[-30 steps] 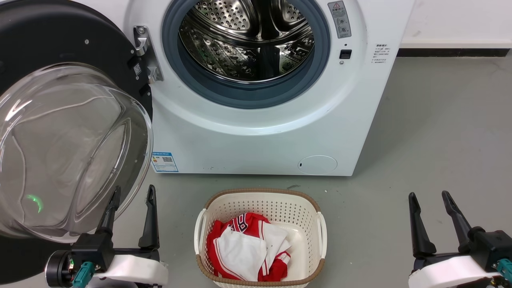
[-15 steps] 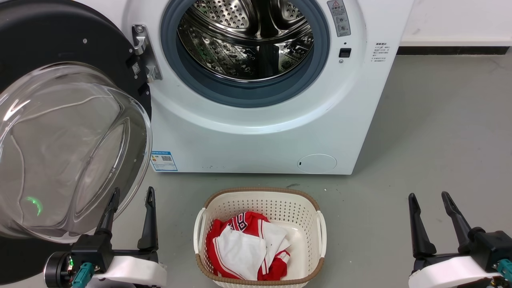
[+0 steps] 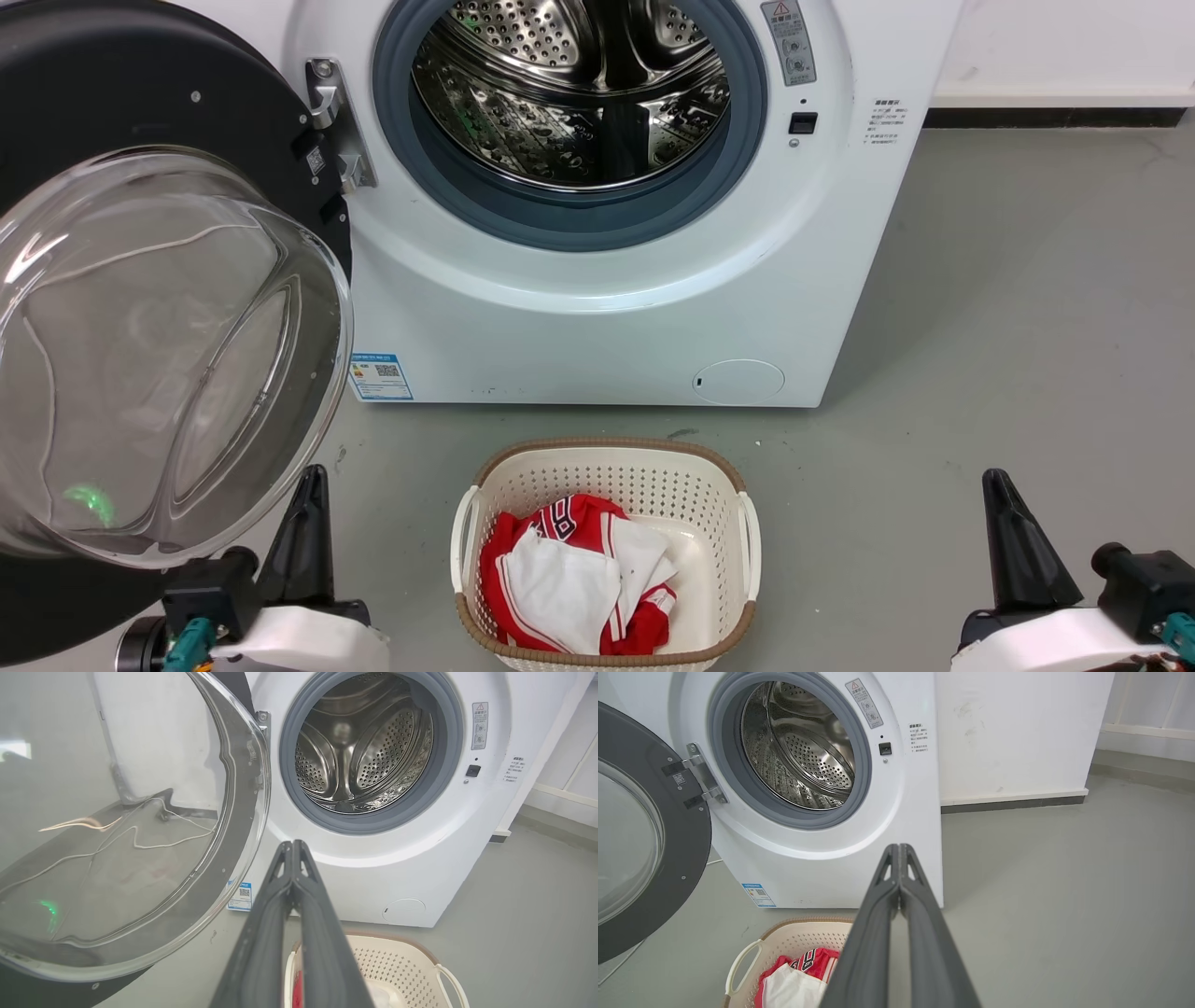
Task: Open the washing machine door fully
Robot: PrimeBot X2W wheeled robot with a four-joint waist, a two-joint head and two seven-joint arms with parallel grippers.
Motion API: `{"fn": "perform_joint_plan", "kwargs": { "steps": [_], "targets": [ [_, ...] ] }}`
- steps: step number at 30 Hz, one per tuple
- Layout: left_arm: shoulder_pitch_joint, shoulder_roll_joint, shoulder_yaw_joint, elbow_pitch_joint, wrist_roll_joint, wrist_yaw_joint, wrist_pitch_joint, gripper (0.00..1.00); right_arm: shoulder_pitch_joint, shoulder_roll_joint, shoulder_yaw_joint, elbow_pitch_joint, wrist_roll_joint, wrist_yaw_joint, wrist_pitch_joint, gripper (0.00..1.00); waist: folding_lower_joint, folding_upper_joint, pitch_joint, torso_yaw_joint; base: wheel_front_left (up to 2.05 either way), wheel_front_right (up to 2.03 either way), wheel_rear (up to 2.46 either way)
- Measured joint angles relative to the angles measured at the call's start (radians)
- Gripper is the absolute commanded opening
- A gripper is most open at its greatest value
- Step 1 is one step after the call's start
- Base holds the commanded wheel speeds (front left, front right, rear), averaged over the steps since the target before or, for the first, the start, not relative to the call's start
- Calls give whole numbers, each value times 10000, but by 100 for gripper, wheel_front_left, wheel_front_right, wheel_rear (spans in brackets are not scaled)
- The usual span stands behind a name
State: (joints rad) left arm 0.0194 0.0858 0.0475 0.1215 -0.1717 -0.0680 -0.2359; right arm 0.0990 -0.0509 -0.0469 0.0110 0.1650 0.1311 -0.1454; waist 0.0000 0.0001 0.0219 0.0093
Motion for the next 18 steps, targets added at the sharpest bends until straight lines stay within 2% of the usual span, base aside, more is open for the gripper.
{"fn": "perform_joint_plan", "kwargs": {
  "steps": [18],
  "targets": [
    [-162,-59,119,221,-3381,-115,759,0,-398,-117,52,562,3595,0,439,0,0,0,-29,-14,0,0,0]
  ]
}}
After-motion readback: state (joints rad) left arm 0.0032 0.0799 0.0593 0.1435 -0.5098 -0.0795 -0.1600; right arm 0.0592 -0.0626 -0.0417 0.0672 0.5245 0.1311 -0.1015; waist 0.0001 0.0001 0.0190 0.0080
